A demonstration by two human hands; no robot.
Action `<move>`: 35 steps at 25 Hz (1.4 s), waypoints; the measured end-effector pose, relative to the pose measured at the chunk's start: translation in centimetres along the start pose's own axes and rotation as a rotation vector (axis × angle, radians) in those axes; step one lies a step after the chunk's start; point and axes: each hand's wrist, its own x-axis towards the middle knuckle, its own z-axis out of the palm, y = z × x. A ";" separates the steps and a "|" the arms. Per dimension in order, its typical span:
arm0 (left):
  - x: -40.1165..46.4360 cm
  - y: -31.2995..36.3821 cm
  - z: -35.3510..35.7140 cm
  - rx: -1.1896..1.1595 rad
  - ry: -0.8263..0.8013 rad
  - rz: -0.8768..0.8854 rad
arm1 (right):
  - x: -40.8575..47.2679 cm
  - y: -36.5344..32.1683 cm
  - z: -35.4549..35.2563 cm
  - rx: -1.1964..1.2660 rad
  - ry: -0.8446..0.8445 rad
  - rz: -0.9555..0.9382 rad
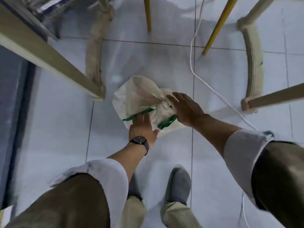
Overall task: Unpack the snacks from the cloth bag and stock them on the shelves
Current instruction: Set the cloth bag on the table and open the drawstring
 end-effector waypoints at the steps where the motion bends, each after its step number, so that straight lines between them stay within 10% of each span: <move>1: 0.5 0.2 1.1 0.058 -0.001 -0.007 | 0.9 0.4 1.0 -0.005 -0.006 -0.005; 16: -0.3 -3.8 -2.5 0.008 0.093 0.110 | -1.9 -4.2 1.1 0.301 0.114 0.300; 29: -30.9 0.4 -36.2 -0.091 0.243 0.081 | -27.4 -20.1 -34.6 0.587 0.112 0.258; 35: -41.1 4.0 -54.1 -0.157 0.583 0.220 | -33.9 -22.6 -53.2 0.604 0.309 0.081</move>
